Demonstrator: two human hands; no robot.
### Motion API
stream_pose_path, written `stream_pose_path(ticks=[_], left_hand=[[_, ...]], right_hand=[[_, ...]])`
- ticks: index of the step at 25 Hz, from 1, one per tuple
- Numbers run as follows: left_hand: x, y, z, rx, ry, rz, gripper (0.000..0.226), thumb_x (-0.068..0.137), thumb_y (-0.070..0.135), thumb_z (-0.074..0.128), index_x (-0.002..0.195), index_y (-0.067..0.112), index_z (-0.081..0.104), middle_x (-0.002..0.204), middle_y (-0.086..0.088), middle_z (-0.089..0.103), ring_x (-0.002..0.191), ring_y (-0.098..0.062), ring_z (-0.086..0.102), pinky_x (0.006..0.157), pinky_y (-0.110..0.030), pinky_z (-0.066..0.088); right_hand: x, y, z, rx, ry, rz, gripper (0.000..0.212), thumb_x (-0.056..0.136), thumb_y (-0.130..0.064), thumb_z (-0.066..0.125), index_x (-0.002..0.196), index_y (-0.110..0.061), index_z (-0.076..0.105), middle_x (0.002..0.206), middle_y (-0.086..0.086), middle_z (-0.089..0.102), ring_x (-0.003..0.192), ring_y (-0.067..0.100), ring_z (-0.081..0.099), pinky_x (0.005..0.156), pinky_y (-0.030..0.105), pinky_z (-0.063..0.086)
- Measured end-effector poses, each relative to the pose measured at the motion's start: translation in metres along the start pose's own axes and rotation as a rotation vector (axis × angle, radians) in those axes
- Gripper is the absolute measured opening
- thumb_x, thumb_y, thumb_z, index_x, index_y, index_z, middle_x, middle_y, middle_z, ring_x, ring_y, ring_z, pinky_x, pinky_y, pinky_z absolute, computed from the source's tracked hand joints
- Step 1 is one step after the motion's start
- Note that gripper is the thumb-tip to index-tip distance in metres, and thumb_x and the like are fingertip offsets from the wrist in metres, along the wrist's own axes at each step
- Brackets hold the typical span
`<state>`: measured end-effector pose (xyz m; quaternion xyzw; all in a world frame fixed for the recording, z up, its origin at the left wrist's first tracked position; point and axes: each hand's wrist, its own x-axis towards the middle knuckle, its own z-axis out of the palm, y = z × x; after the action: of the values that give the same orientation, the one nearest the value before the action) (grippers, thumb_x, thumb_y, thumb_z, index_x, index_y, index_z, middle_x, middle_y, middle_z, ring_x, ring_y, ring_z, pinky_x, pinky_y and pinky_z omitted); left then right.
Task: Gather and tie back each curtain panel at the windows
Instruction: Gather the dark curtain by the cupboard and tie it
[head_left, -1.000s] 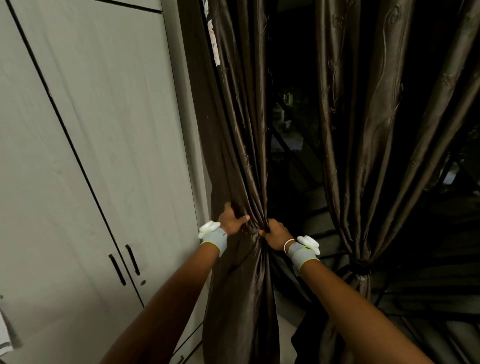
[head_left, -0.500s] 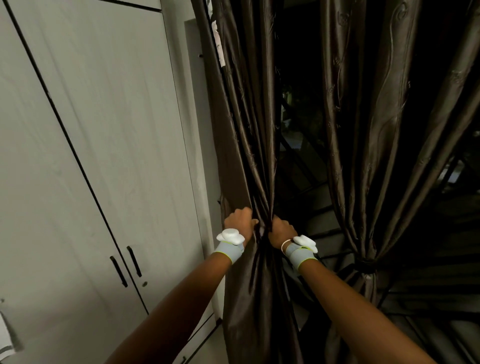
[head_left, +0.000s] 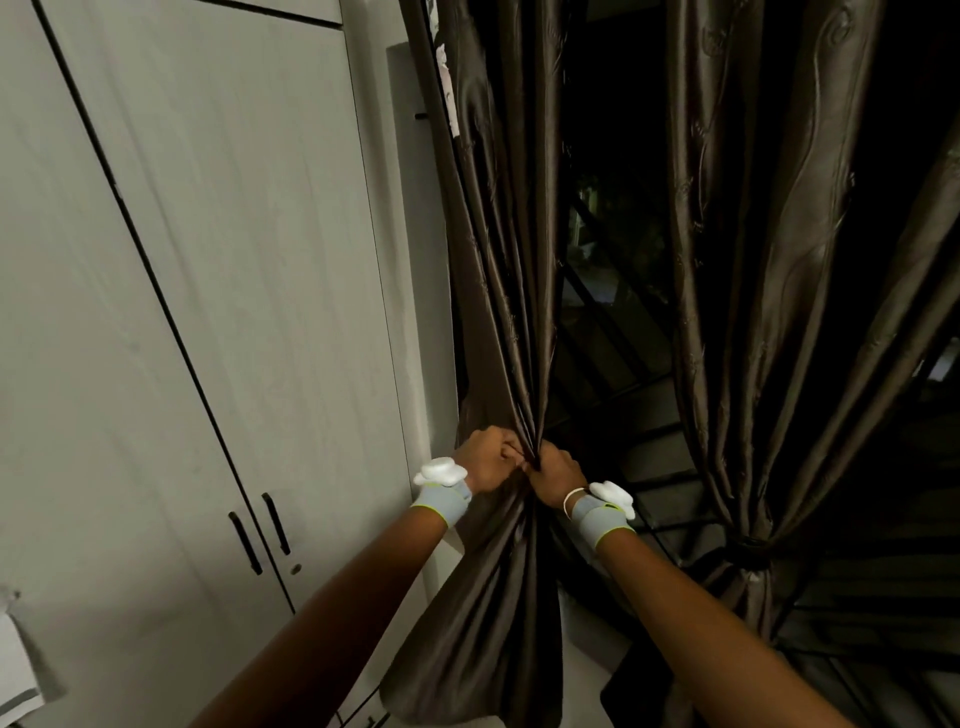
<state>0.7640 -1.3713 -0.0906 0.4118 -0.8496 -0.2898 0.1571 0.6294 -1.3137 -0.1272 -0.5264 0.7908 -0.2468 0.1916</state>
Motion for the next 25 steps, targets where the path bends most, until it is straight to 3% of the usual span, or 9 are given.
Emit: stream_pose_path(ticks=[3, 6, 8, 9, 10, 12, 16, 19, 25], left_hand=[[0.005, -0.002, -0.006, -0.152, 0.230, -0.117, 0.019, 0.088, 0.014, 0.058, 0.107, 0.013, 0.063, 0.105, -0.010, 0.071, 0.102, -0.027, 0.065, 0.091, -0.032, 0.049], [0.015, -0.007, -0.011, -0.264, 0.219, -0.207, 0.062, 0.093, 0.025, 0.059, 0.144, 0.004, 0.030, 0.141, -0.016, 0.048, 0.130, -0.032, 0.047, 0.108, -0.035, 0.038], [0.015, -0.008, -0.015, -0.313, 0.146, -0.212, 0.048, 0.094, 0.024, 0.059, 0.134, 0.003, 0.044, 0.123, -0.014, 0.057, 0.120, -0.031, 0.054, 0.101, -0.034, 0.041], [0.016, -0.011, -0.017, -0.284, 0.168, -0.210, 0.023, 0.092, 0.023, 0.062, 0.107, 0.006, 0.058, 0.096, -0.009, 0.060, 0.097, -0.030, 0.060, 0.086, -0.032, 0.044], [0.014, -0.009, -0.019, -0.259, 0.212, -0.188, 0.022, 0.090, 0.024, 0.064, 0.077, 0.011, 0.053, 0.072, -0.004, 0.051, 0.073, -0.024, 0.054, 0.071, -0.030, 0.041], [0.011, -0.012, -0.020, -0.160, 0.303, -0.165, 0.044, 0.087, 0.028, 0.067, 0.059, 0.016, 0.035, 0.057, -0.001, 0.039, 0.059, -0.020, 0.041, 0.062, -0.028, 0.034], [-0.005, 0.003, -0.016, 0.234, 0.358, -0.131, 0.031, 0.089, 0.043, 0.060, 0.079, 0.014, 0.053, 0.086, -0.009, 0.065, 0.082, -0.033, 0.060, 0.064, -0.031, 0.039], [-0.012, 0.014, -0.004, 0.399, 0.361, -0.060, 0.030, 0.096, 0.037, 0.050, 0.100, 0.007, 0.056, 0.103, -0.017, 0.063, 0.095, -0.040, 0.059, 0.068, -0.036, 0.036], [-0.016, 0.023, 0.002, 0.483, 0.323, -0.031, 0.022, 0.098, 0.023, 0.045, 0.105, 0.004, 0.054, 0.109, -0.019, 0.061, 0.101, -0.041, 0.058, 0.071, -0.040, 0.040]], right_hand=[[0.004, 0.004, 0.003, 0.036, -0.044, -0.007, 0.044, 0.093, -0.034, 0.055, 0.131, -0.014, 0.047, 0.134, 0.021, 0.052, 0.123, 0.042, 0.050, 0.100, 0.042, 0.044], [0.005, 0.004, 0.003, 0.104, -0.085, -0.008, 0.044, 0.092, -0.030, 0.058, 0.131, -0.011, 0.048, 0.134, 0.021, 0.053, 0.126, 0.039, 0.049, 0.103, 0.044, 0.042], [0.005, 0.006, 0.001, 0.126, -0.094, -0.009, 0.046, 0.092, -0.029, 0.059, 0.132, -0.011, 0.048, 0.135, 0.021, 0.053, 0.127, 0.038, 0.048, 0.105, 0.044, 0.041], [0.004, 0.007, 0.000, 0.129, -0.092, -0.010, 0.046, 0.092, -0.029, 0.059, 0.132, -0.011, 0.048, 0.135, 0.021, 0.053, 0.128, 0.038, 0.048, 0.105, 0.043, 0.041], [0.004, 0.007, -0.002, 0.125, -0.089, -0.007, 0.045, 0.092, -0.029, 0.058, 0.132, -0.011, 0.048, 0.135, 0.021, 0.052, 0.128, 0.037, 0.048, 0.105, 0.042, 0.041], [0.002, 0.007, -0.004, 0.092, -0.073, -0.005, 0.044, 0.094, -0.030, 0.056, 0.133, -0.012, 0.047, 0.135, 0.021, 0.051, 0.127, 0.039, 0.047, 0.104, 0.041, 0.041], [-0.004, 0.002, -0.005, -0.079, 0.009, 0.024, 0.043, 0.094, -0.030, 0.050, 0.134, -0.014, 0.044, 0.136, 0.022, 0.048, 0.124, 0.043, 0.048, 0.099, 0.041, 0.042], [-0.009, -0.009, -0.004, -0.127, 0.060, 0.034, 0.043, 0.091, -0.024, 0.052, 0.132, -0.011, 0.044, 0.136, 0.022, 0.049, 0.124, 0.043, 0.048, 0.098, 0.041, 0.042], [-0.009, -0.024, -0.001, -0.065, 0.039, 0.003, 0.054, 0.089, -0.023, 0.052, 0.139, -0.011, 0.035, 0.135, 0.024, 0.051, 0.122, 0.045, 0.051, 0.098, 0.043, 0.046]])
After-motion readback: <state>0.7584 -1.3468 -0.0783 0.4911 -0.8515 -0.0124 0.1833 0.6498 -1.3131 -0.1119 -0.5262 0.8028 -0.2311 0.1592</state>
